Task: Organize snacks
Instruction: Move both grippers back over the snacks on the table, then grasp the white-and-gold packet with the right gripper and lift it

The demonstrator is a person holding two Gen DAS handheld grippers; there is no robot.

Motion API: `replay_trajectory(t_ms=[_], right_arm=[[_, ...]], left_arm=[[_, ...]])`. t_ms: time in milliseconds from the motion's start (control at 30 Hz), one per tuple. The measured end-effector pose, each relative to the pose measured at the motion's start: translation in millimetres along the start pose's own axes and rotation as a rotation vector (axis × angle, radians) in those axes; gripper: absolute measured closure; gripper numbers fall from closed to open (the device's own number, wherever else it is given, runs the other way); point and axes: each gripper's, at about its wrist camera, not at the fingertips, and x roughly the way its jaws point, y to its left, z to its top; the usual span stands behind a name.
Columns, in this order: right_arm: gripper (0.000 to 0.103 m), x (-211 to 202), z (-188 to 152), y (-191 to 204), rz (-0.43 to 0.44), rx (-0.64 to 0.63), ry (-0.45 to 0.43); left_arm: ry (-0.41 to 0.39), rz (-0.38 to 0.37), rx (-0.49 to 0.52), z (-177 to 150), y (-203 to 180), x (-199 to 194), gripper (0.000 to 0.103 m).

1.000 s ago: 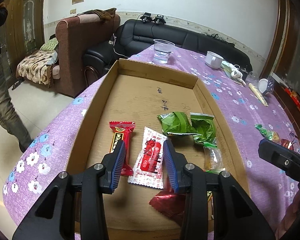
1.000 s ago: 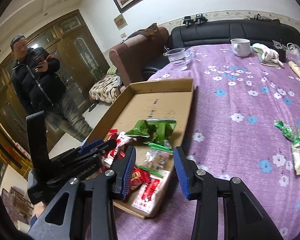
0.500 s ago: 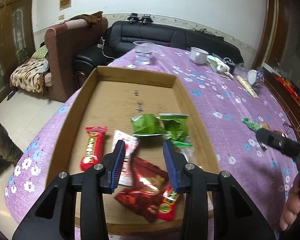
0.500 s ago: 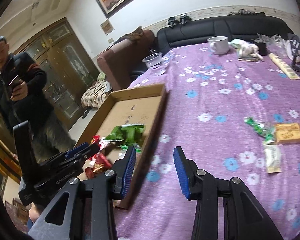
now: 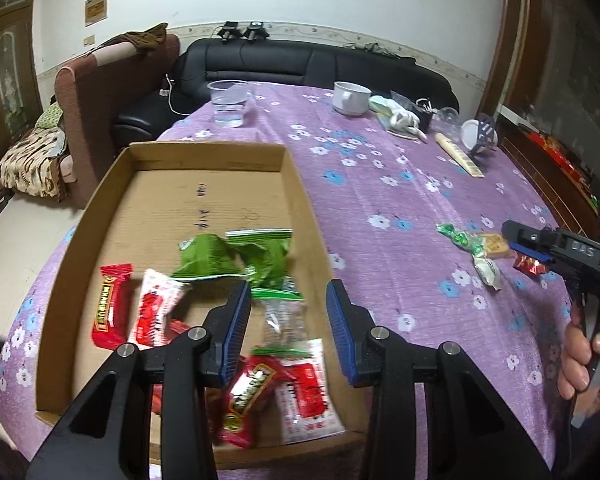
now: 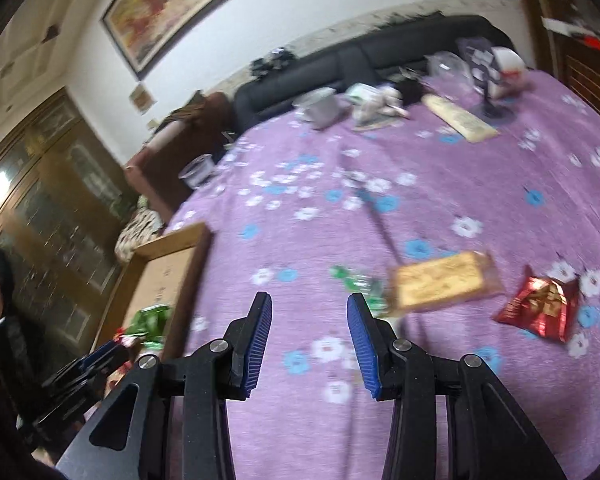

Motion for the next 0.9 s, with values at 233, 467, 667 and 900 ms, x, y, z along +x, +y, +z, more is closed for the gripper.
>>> replay_trajectory(t_ms=[233,467,667,900], right_arm=[[0.063,17.7,-5.4,-3.6,-0.101,-0.069,0.063],[0.073,32.9,-21.9,11.6,-0.208,-0.202,0.093],[0.081,35.0,-34.5,33.4,-0.243,-0.325,0.107],[0.084,22.4,-33.1,48.7,-0.092,-0.317,0.129]], left_arm=[[0.021,-0.021,0.033,-4.3,-18.2,5.9,0.066],[0.028,-0.048,0.053,-7.7,-30.1,8.6,0.066],[0.031,-0.07,0.061,-11.1,-36.3,8.9,0.066],[0.027,-0.092,0.077,-15.3,-41.7,5.5,0.066]])
